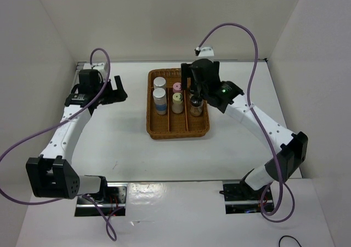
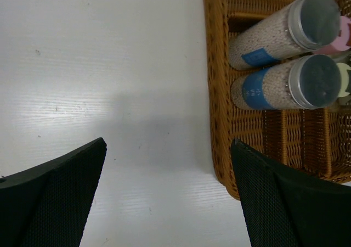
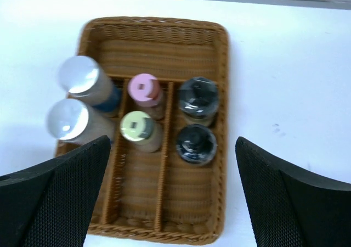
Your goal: Organize the condiment bottles
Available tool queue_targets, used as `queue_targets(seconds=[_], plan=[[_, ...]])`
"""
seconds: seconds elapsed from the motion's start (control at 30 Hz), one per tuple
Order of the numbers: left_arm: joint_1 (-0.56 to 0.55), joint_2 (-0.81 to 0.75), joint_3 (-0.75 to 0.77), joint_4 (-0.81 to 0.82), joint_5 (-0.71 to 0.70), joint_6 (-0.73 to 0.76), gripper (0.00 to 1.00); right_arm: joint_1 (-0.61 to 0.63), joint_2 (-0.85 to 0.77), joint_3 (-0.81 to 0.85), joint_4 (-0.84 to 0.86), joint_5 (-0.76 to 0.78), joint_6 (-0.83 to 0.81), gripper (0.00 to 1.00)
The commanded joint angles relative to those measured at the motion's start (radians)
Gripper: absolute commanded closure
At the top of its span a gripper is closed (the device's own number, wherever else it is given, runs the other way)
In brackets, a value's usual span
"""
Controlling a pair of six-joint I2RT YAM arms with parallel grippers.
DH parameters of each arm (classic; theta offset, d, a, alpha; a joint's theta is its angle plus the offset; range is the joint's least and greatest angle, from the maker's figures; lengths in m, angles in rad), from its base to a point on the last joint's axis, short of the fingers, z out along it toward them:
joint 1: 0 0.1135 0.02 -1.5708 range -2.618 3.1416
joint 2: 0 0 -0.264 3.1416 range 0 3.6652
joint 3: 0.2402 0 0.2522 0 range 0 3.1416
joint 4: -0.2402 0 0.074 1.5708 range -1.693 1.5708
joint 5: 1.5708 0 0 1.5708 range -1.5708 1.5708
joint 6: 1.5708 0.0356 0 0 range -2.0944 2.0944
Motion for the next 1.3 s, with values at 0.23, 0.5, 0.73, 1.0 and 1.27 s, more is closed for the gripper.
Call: queue_targets(seconds=[0.23,0.5,0.73,1.0,1.27], plan=[[0.005,-0.082,0.067,0.047,0.067,0.062,0.0,-0.014,-0.105,-0.138,0.066,0.272,0.018,0.01],[0.005,-0.144,0.045,0.104,0.086,0.053,0.0,-0.178,-0.128,-0.213,0.09,0.043,0.081,0.01],[0.005,-0.163,0.027,0.114,0.106,0.042,0.0,-0.286,-0.128,-0.213,0.119,-0.002,0.047,0.01],[0.005,-0.124,0.063,0.102,0.106,0.042,0.0,-0.381,-0.117,-0.224,0.129,-0.05,0.056,0.01],[0.005,-0.095,0.073,0.102,0.106,0.051,0.0,-0.381,-0.117,-0.267,0.129,-0.05,0.056,0.01]])
